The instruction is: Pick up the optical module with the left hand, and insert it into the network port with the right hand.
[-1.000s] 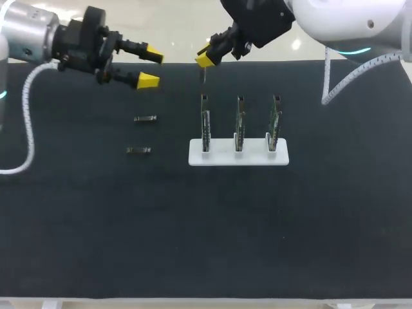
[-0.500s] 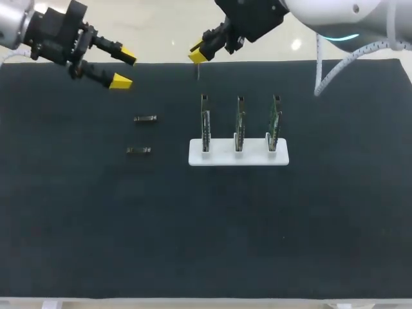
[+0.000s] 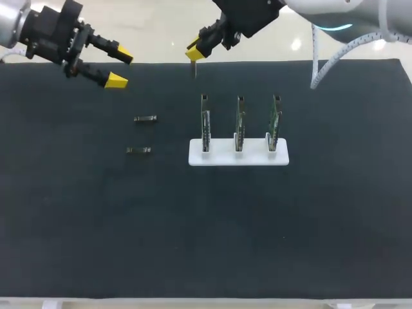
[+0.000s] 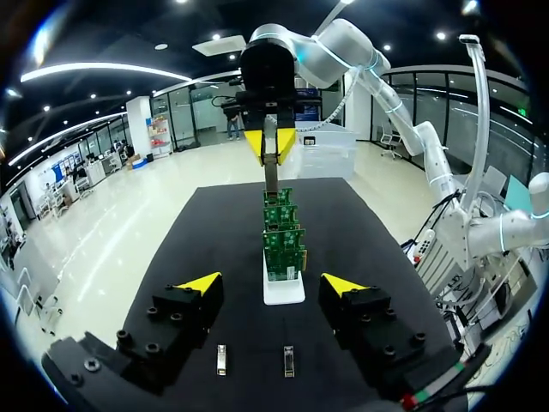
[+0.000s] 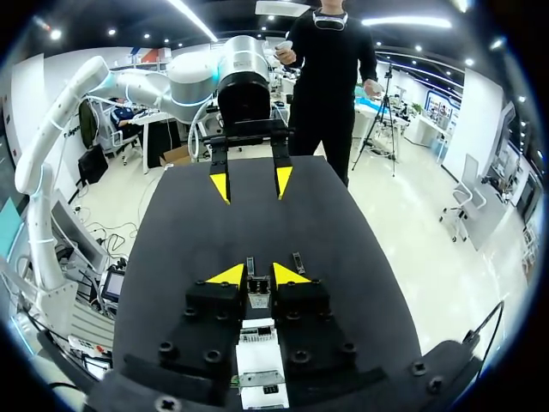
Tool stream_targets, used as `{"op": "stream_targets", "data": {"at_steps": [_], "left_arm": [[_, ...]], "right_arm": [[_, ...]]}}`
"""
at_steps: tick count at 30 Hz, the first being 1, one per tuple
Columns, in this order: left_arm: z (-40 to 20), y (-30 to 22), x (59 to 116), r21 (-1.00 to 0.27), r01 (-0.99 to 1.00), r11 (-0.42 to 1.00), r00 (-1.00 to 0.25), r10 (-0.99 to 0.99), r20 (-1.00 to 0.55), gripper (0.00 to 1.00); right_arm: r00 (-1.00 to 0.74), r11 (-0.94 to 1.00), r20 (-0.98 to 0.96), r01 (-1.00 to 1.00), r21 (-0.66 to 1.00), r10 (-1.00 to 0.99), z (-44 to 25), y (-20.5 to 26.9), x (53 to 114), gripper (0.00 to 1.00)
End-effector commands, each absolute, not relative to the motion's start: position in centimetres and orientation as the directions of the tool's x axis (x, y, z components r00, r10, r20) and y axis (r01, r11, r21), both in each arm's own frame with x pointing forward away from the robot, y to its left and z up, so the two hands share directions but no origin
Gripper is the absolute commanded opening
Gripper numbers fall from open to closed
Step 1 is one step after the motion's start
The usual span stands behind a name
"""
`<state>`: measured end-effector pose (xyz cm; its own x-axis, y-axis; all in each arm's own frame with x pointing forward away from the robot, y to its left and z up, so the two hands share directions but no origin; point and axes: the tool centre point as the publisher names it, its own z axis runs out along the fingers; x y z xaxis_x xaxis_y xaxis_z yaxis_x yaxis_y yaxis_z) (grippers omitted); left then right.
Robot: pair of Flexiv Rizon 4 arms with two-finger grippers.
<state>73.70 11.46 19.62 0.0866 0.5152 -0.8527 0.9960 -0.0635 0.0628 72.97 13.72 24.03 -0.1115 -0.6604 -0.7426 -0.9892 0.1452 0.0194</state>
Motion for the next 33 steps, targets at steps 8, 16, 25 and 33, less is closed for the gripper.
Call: {"op": "stream_targets", "data": {"at_steps": [8, 16, 25, 33], "left_arm": [[19.6, 11.5, 73.8, 0.062, 0.996, -0.066, 0.087, 0.517, -0.851, 1.00], [19.6, 11.5, 73.8, 0.062, 0.996, -0.066, 0.087, 0.517, -0.851, 1.00], [19.6, 11.5, 73.8, 0.062, 0.996, -0.066, 0.087, 0.517, -0.851, 1.00], [19.6, 11.5, 73.8, 0.062, 0.996, -0.066, 0.087, 0.517, -0.851, 1.00]], "right_arm": [[-0.112, 0.145, -0.742, -0.989, 0.020, -0.661, 24.1, 13.8, 73.0, 0.00], [-0.112, 0.145, -0.742, -0.989, 0.020, -0.661, 24.1, 13.8, 73.0, 0.00], [-0.108, 0.142, -0.740, -0.990, 0.017, -0.664, 24.0, 13.7, 72.9, 0.00], [-0.066, 0.090, -0.747, -0.996, 0.008, -0.662, 22.7, 13.6, 72.3, 0.00]]}}
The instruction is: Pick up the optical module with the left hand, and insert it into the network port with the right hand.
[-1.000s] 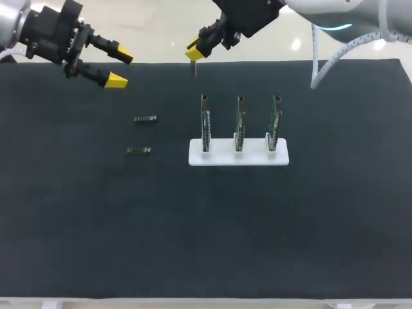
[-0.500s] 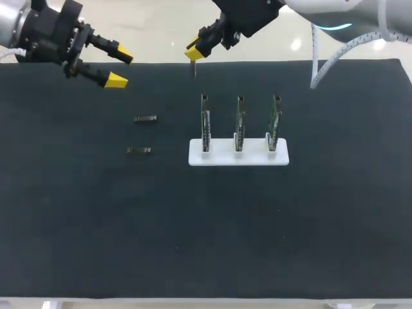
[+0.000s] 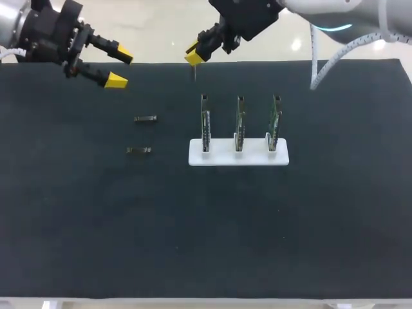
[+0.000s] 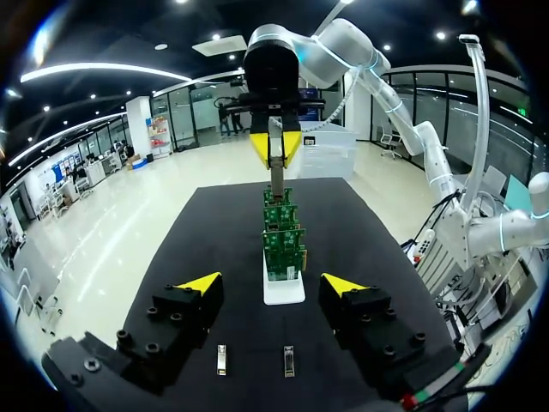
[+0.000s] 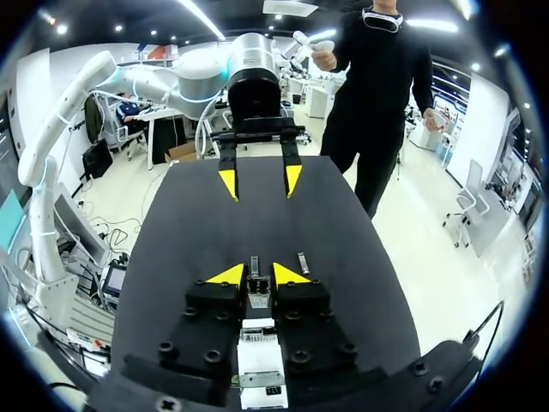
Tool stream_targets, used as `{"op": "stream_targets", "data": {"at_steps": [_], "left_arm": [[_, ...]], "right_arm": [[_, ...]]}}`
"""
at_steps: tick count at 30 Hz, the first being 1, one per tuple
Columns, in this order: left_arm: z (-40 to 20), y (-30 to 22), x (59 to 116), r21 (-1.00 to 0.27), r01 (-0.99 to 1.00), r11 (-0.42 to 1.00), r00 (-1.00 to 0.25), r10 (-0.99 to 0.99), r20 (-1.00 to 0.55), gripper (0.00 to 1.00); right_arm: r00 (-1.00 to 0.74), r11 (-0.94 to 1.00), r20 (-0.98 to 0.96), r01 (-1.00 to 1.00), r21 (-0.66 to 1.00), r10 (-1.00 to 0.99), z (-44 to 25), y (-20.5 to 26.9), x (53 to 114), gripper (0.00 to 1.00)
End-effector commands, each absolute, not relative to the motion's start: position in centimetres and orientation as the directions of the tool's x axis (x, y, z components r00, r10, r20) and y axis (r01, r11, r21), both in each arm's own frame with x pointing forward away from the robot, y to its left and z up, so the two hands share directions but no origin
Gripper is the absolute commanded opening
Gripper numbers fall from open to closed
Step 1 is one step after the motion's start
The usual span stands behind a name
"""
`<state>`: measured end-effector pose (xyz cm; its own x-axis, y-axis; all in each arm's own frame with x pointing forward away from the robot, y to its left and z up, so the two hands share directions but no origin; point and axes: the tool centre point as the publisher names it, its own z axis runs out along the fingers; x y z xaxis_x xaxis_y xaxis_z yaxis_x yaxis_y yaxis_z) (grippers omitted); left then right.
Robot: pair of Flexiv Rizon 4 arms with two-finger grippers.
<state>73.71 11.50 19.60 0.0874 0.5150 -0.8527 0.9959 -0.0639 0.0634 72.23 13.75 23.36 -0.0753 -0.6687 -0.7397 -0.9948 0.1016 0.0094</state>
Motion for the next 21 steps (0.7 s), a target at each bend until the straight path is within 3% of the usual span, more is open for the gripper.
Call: {"op": "stream_targets", "data": {"at_steps": [1, 21], "left_arm": [[19.6, 11.5, 73.8, 0.062, 0.996, -0.066, 0.087, 0.517, -0.851, 1.00], [19.6, 11.5, 73.8, 0.062, 0.996, -0.066, 0.087, 0.517, -0.851, 1.00]], "right_arm": [[-0.058, 0.082, -0.748, -0.997, 0.005, -0.661, 22.5, 13.5, 72.2, 0.00], [0.010, 0.007, -0.745, -1.000, -0.019, -0.667, 19.5, 11.6, 72.8, 0.00]]}}
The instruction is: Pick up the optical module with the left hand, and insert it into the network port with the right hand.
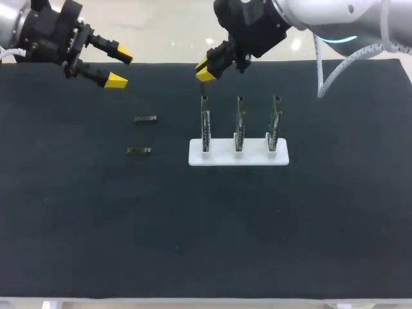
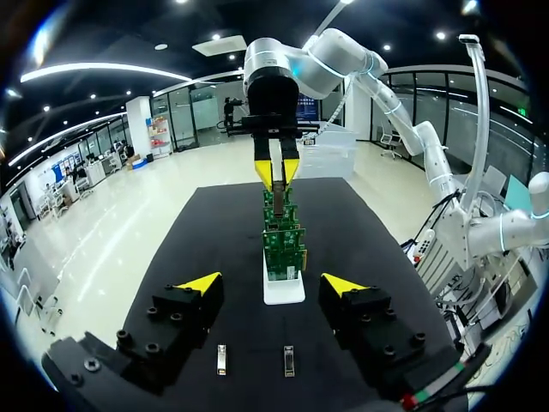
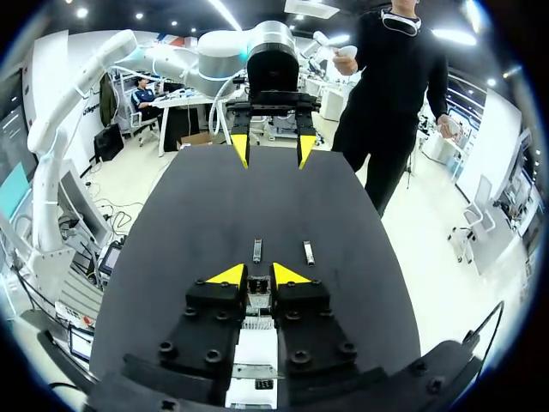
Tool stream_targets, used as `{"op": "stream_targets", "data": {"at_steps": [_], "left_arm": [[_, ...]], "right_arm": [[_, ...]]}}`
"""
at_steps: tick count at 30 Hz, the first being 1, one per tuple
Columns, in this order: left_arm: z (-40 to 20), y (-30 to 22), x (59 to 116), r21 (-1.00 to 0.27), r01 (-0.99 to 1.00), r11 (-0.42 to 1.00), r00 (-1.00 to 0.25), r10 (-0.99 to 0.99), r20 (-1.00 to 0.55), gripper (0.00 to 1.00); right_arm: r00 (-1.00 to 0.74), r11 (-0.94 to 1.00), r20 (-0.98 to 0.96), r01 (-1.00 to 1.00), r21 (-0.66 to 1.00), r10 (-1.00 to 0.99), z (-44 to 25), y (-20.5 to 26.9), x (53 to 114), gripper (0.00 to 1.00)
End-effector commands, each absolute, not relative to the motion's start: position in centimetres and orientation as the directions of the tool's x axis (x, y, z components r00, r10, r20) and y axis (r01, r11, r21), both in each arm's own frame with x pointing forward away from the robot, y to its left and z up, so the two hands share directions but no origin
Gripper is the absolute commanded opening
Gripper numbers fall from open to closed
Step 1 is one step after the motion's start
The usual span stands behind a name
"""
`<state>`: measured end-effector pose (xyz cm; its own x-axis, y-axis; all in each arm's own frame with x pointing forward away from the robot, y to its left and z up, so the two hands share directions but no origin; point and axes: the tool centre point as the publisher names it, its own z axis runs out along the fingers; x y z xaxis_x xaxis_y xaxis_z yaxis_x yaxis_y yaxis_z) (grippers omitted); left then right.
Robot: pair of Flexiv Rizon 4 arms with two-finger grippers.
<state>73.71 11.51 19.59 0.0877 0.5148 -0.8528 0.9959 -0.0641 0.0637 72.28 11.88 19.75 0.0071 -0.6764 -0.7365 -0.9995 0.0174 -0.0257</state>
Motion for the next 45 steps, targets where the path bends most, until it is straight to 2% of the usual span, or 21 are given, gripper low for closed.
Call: {"op": "stream_targets", "data": {"at_steps": [1, 45], "left_arm": [[19.6, 11.5, 73.8, 0.062, 0.996, -0.066, 0.087, 0.517, -0.851, 1.00], [19.6, 11.5, 73.8, 0.062, 0.996, -0.066, 0.087, 0.517, -0.851, 1.00]], "right_arm": [[0.010, 0.007, -0.745, -1.000, -0.020, -0.667, 19.4, 11.5, 72.9, 0.00], [0.000, 0.015, -0.756, -1.000, -0.012, -0.655, 18.9, 12.2, 73.2, 0.00]]}}
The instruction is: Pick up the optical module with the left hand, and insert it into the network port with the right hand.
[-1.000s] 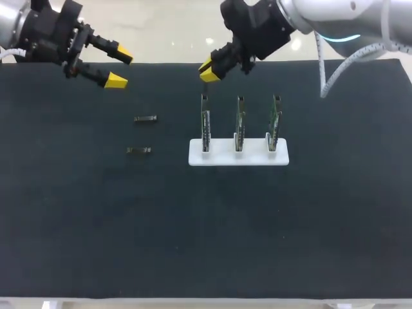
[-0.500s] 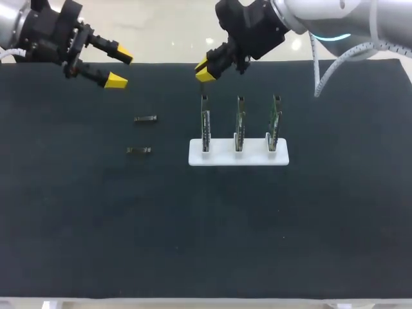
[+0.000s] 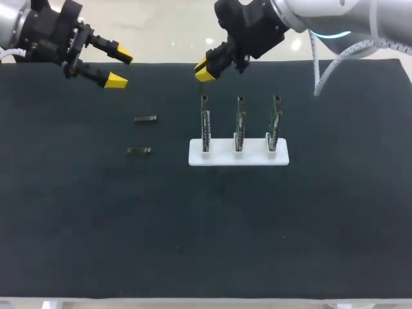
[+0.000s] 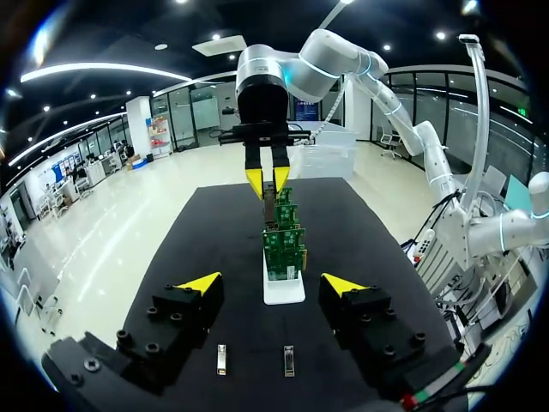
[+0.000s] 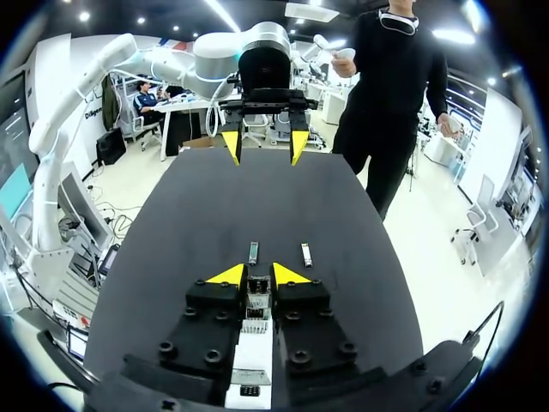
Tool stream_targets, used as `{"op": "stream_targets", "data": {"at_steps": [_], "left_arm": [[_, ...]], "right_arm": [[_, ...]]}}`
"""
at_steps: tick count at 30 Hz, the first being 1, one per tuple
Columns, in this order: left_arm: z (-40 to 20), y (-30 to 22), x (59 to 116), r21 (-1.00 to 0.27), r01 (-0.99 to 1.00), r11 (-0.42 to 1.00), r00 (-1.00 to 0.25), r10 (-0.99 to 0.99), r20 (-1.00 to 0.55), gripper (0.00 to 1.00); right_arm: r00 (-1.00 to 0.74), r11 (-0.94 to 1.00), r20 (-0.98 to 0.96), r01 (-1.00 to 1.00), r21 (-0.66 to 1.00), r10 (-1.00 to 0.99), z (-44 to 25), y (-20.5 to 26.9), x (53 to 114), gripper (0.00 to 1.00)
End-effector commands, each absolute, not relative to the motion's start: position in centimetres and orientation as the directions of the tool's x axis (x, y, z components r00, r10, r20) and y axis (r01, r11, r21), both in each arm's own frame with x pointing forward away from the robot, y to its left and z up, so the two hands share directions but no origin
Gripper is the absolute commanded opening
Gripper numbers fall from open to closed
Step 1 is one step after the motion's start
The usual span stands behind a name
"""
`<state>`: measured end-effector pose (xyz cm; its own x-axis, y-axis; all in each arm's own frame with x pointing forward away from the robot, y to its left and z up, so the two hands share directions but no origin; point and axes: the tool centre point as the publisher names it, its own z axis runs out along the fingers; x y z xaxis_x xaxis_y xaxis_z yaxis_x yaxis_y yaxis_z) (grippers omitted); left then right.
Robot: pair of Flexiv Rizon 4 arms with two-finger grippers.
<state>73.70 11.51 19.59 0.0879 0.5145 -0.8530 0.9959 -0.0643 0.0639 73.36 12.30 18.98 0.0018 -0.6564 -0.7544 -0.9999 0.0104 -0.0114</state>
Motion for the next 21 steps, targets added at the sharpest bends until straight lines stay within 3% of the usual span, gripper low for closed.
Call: {"op": "stream_targets", "data": {"at_steps": [1, 21], "left_arm": [[19.61, 11.48, 73.79, 0.062, 0.996, -0.066, 0.087, 0.517, -0.851, 1.00], [19.61, 11.48, 73.79, 0.062, 0.996, -0.066, 0.087, 0.517, -0.851, 1.00]], "right_arm": [[-0.001, 0.016, -0.756, -1.000, -0.012, -0.655, 18.92, 12.18, 73.19, 0.00], [-0.016, 0.031, -0.752, -0.999, -0.007, -0.659, 18.70, 12.10, 72.90, 0.00]]}}
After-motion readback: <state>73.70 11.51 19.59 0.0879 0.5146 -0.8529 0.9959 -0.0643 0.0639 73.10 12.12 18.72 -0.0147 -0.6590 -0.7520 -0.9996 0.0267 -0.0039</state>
